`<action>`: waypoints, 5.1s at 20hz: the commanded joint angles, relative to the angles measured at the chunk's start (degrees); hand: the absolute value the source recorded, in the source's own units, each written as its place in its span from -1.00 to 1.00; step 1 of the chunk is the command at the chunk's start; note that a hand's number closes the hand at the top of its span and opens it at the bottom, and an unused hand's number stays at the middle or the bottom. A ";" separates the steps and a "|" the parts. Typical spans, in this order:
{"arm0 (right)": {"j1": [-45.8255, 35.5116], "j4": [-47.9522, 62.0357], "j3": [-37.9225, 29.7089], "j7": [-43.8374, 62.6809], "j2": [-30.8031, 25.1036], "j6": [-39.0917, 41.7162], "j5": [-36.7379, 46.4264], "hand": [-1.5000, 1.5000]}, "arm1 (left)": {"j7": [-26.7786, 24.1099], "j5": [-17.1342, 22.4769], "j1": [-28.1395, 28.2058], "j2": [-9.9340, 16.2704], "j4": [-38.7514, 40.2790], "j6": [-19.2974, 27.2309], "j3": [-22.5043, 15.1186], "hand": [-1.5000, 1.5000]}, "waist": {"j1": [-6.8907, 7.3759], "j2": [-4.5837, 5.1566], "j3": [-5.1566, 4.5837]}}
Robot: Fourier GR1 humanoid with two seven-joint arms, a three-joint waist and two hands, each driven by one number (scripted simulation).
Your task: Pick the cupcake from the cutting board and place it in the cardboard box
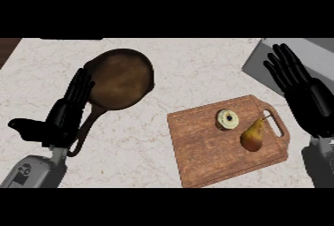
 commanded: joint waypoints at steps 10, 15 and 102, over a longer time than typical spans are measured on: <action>19.99 4.97 -26.82 -38.72 5.29 -15.13 7.40 -1.00 | 1.01 -10.65 7.32 9.81 7.33 1.38 -2.43 0.00 | -5.11 0.97 2.77; 30.05 5.51 -22.42 -65.98 8.59 -9.95 16.81 -1.00 | 0.68 -13.28 6.13 8.24 8.39 2.14 -4.66 0.00 | -2.83 0.72 2.23; 8.26 24.22 5.25 -5.15 18.22 -26.74 79.87 1.00 | 0.07 -36.73 5.84 -11.55 11.30 -15.89 14.10 0.00 | 0.95 0.60 1.87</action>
